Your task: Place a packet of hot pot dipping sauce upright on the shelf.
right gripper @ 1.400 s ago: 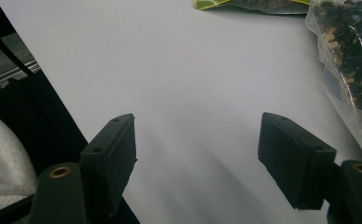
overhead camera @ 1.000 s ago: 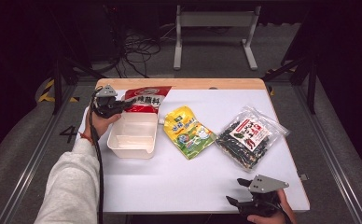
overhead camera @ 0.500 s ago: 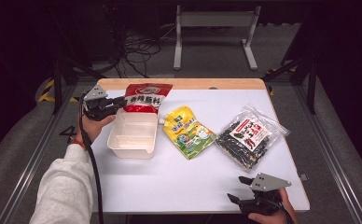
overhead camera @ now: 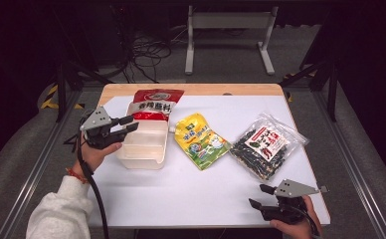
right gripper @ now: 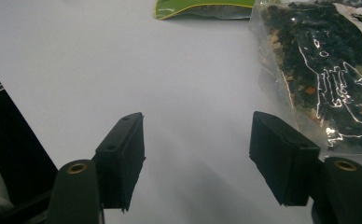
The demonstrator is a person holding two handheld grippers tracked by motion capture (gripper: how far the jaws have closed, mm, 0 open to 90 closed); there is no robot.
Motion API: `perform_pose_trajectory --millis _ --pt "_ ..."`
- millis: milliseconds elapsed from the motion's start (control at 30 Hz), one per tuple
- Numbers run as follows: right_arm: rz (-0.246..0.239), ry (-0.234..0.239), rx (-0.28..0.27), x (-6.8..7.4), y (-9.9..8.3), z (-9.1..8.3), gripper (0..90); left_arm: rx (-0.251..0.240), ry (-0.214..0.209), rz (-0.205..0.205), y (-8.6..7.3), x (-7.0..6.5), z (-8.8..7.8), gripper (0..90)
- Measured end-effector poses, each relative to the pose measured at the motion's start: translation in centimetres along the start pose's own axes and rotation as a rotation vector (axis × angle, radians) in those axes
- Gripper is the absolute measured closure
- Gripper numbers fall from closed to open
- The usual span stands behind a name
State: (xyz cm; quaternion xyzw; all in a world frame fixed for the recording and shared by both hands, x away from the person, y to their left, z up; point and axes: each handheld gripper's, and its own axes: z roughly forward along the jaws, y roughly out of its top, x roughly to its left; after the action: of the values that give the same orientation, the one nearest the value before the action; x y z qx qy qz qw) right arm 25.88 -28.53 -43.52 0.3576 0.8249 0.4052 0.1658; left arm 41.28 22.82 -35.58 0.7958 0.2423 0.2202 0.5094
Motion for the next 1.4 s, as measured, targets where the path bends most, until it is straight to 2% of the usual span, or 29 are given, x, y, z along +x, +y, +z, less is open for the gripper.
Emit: perform_pose_trajectory --millis 67,133,300,400,500,600,633,833,900,1000,1033,1100,1200,1267,1400 --pt "0.003 -0.001 -0.001 -0.1 0.0 0.0 39.1 -0.006 -0.003 0.015 0.0 -1.1 -0.5 65.1" --pt "0.009 -0.007 0.001 -0.3 0.0 -0.1 41.2 -0.008 -0.002 0.029 0.0 -2.2 -0.9 59.8" --pt "0.022 -0.015 -0.009 -1.0 0.0 -0.2 42.3 -0.016 -0.026 0.056 -0.4 -4.7 -1.8 53.9" --pt "0.019 -0.019 -0.012 -1.3 0.2 -0.2 42.9 0.01 -0.012 0.055 -0.7 -5.9 -1.9 49.9" --pt "0.016 -0.023 -0.011 -1.4 0.4 -0.1 45.1 0.01 -0.038 0.048 -1.3 -6.9 -2.2 46.7" --pt "0.011 -0.014 -0.009 -1.6 0.6 0.0 53.3 0.015 -0.054 0.05 -2.0 -8.0 -2.4 43.3" --pt "0.005 -0.004 -0.007 -1.7 0.6 0.0 55.6 0.024 -0.056 0.063 -2.4 -8.7 -2.6 42.9" --pt "-0.039 0.016 0.006 -1.6 1.2 0.6 66.8 0.065 -0.09 0.05 -4.3 -10.7 -3.0 35.7" --pt "-0.056 0.007 0.01 -1.5 1.3 0.7 68.6 0.096 -0.093 0.059 -5.1 -11.4 -2.9 33.7" --pt "-0.069 -0.003 0.006 -1.5 1.5 0.6 70.3 0.116 -0.104 0.044 -6.0 -12.0 -2.8 31.0" --pt "-0.069 -0.003 0.006 -1.5 1.5 0.6 70.3 0.138 -0.108 0.04 -6.7 -12.3 -2.7 31.0" --pt "-0.063 -0.038 -0.014 -1.8 1.6 0.2 69.8 0.172 -0.106 0.027 -7.9 -12.9 -2.6 27.7" --pt "-0.043 -0.12 -0.078 -2.5 1.7 -0.9 68.4 0.197 -0.106 0.0 -8.8 -13.3 -2.4 24.6" --pt "-0.007 -0.158 -0.105 -3.2 1.7 -1.5 66.2 0.226 -0.103 0.018 -9.1 -13.5 -1.9 22.4" --pt "0.072 -0.219 -0.099 -5.1 1.1 -1.8 59.3 0.244 -0.11 0.035 -9.3 -13.3 -1.3 20.6"
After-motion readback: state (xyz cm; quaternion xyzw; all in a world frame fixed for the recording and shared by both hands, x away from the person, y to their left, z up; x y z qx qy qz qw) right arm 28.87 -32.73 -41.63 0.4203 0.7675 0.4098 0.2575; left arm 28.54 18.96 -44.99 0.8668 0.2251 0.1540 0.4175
